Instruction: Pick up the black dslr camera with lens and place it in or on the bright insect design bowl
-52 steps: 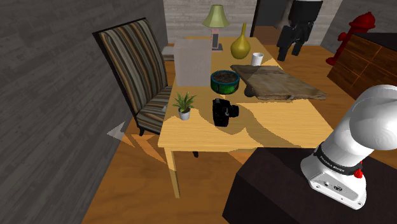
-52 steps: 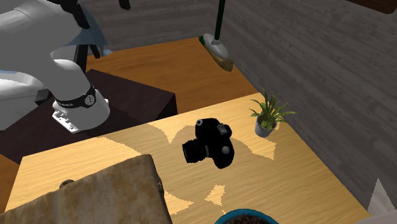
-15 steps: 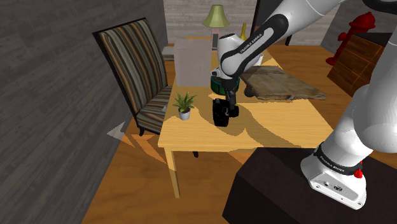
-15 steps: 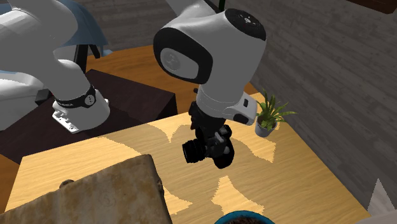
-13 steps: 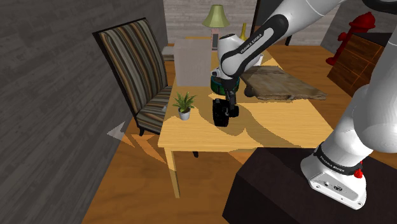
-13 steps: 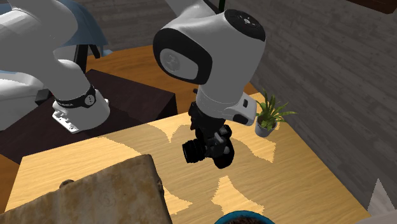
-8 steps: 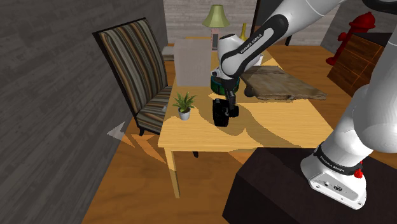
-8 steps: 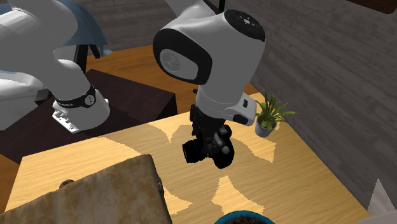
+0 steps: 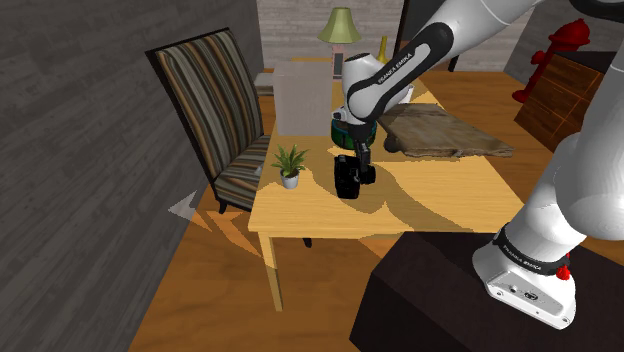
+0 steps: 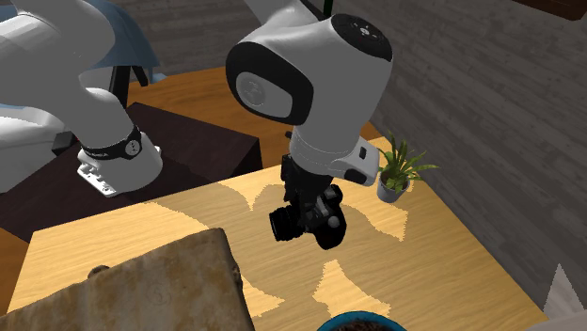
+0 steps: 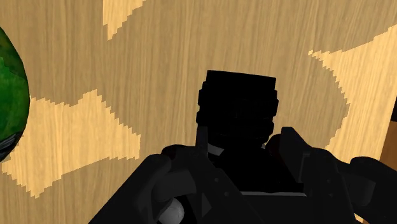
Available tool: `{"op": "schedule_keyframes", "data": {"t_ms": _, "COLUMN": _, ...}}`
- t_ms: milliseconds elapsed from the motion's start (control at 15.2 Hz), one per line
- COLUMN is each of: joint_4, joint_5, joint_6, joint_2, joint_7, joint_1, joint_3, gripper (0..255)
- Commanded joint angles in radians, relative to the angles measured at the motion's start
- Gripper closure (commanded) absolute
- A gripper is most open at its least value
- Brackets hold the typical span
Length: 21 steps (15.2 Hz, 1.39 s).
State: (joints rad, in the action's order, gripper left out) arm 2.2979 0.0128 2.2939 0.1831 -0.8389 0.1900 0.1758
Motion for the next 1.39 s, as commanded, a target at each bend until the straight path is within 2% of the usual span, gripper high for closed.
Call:
{"op": "schedule_keyframes", "data": {"t_ms": 0, "joint_4": 0.0, "joint_5": 0.0, "joint_6": 0.001, "joint_2": 0.001, "joint_7": 0.0, "joint_1": 0.0, "joint_3": -0.001, "gripper": 255}}
{"op": "schedule_keyframes", "data": {"t_ms": 1320, "joint_4": -0.082, "joint_5": 0.032, "joint_6": -0.26, "joint_2": -0.18, "joint_7": 0.017, "joint_1": 0.007, "joint_3": 0.003, "gripper": 255}}
